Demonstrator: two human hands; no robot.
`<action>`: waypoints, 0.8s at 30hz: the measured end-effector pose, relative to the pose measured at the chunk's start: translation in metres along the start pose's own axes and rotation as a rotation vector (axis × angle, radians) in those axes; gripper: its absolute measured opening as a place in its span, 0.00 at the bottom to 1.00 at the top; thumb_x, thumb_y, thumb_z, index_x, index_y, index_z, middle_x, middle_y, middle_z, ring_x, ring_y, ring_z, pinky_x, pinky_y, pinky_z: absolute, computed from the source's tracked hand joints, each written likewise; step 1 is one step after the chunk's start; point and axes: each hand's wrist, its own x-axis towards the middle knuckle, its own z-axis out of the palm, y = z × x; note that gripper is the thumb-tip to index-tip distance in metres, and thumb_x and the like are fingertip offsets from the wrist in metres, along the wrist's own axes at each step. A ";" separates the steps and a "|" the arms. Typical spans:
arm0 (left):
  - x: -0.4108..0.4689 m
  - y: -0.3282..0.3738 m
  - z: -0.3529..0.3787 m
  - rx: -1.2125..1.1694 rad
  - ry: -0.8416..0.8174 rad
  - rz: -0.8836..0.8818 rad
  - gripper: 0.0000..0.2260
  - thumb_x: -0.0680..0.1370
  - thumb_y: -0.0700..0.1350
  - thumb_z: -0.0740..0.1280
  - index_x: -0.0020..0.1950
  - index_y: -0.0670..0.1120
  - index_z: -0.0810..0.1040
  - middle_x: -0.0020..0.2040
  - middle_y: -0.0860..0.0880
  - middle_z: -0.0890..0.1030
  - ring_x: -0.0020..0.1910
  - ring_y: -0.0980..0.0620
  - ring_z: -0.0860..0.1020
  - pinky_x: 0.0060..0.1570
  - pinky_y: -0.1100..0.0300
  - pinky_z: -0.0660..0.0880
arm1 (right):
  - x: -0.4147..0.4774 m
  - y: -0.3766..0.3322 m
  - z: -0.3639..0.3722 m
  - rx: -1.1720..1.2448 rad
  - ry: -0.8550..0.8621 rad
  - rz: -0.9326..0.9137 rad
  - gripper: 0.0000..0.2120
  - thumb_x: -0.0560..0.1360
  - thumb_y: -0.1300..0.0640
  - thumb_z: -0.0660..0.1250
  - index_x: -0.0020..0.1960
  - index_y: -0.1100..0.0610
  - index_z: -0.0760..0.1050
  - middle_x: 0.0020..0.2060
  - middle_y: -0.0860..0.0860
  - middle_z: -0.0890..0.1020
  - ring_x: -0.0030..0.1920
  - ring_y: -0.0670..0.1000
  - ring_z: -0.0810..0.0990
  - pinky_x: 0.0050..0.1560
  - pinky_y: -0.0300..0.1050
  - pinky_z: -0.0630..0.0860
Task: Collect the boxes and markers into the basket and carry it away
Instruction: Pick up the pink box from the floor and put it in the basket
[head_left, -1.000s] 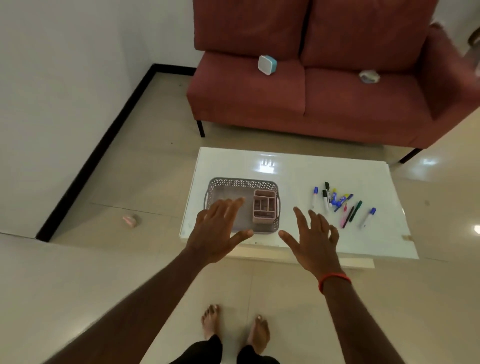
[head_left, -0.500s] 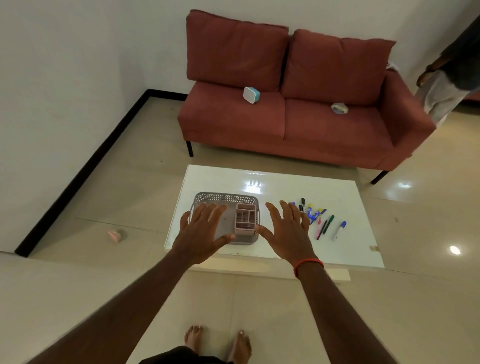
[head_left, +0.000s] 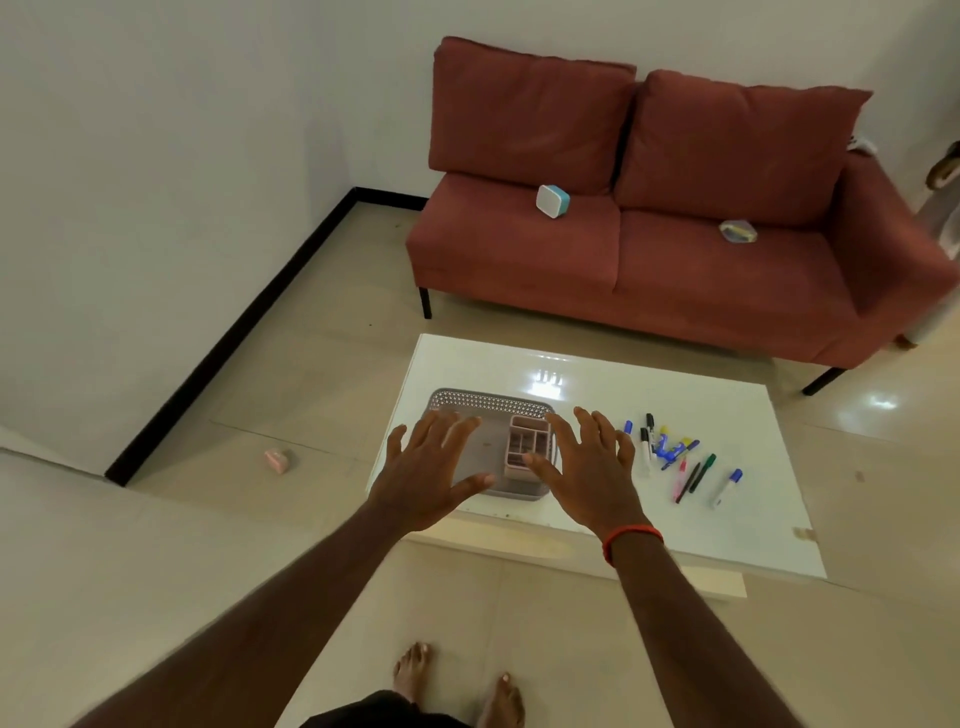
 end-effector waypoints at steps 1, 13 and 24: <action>-0.002 -0.001 0.000 -0.004 -0.001 -0.014 0.37 0.75 0.76 0.49 0.78 0.56 0.57 0.79 0.51 0.61 0.79 0.47 0.58 0.72 0.35 0.58 | 0.000 -0.002 0.000 0.008 -0.004 -0.011 0.29 0.78 0.35 0.59 0.75 0.45 0.63 0.77 0.54 0.61 0.78 0.58 0.54 0.75 0.60 0.51; -0.042 -0.033 0.003 -0.015 0.038 -0.185 0.37 0.75 0.76 0.48 0.79 0.57 0.55 0.79 0.52 0.61 0.79 0.47 0.58 0.72 0.35 0.59 | 0.008 -0.049 0.002 0.005 -0.030 -0.158 0.28 0.78 0.34 0.56 0.74 0.46 0.63 0.74 0.51 0.63 0.77 0.55 0.55 0.76 0.57 0.53; -0.116 -0.110 -0.037 -0.040 0.130 -0.299 0.36 0.75 0.76 0.50 0.78 0.57 0.55 0.80 0.52 0.60 0.80 0.46 0.57 0.72 0.33 0.59 | 0.001 -0.162 0.025 -0.010 -0.072 -0.264 0.30 0.77 0.32 0.55 0.74 0.45 0.62 0.74 0.52 0.65 0.76 0.57 0.58 0.74 0.61 0.58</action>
